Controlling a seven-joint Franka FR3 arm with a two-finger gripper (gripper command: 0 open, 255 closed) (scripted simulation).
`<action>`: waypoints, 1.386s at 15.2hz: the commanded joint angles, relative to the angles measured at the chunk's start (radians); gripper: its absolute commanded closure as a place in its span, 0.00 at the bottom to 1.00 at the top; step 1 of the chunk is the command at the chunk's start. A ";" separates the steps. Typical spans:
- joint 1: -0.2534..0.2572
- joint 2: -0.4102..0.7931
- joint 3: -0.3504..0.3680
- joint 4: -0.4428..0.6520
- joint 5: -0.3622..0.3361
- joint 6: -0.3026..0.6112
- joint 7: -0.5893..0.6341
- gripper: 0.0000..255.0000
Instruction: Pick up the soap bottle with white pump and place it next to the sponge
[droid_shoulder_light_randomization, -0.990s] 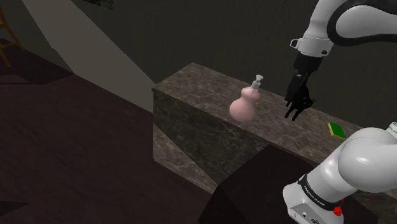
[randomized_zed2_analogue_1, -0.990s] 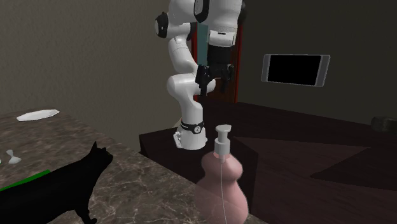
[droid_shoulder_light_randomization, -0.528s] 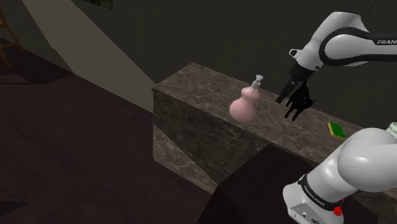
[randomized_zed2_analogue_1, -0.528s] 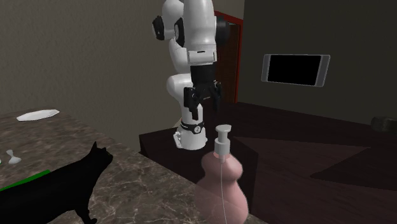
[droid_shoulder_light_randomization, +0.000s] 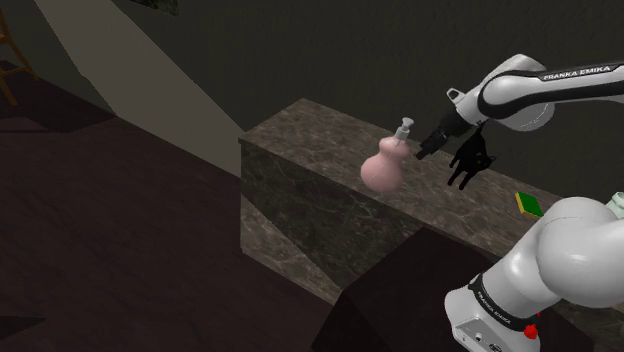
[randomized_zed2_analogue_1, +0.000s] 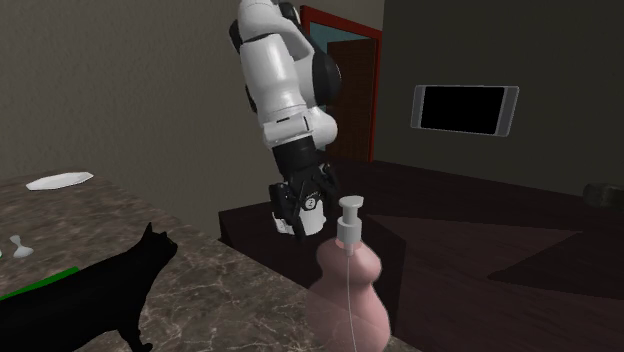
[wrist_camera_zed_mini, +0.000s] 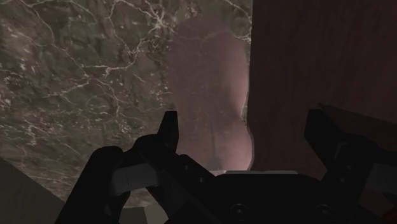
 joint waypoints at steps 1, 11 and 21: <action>0.093 0.064 -0.113 0.020 0.071 0.099 -0.115 0.00; 0.226 0.173 -0.211 0.009 0.163 0.227 -0.181 0.00; 0.225 0.173 -0.211 0.009 0.163 0.226 -0.181 1.00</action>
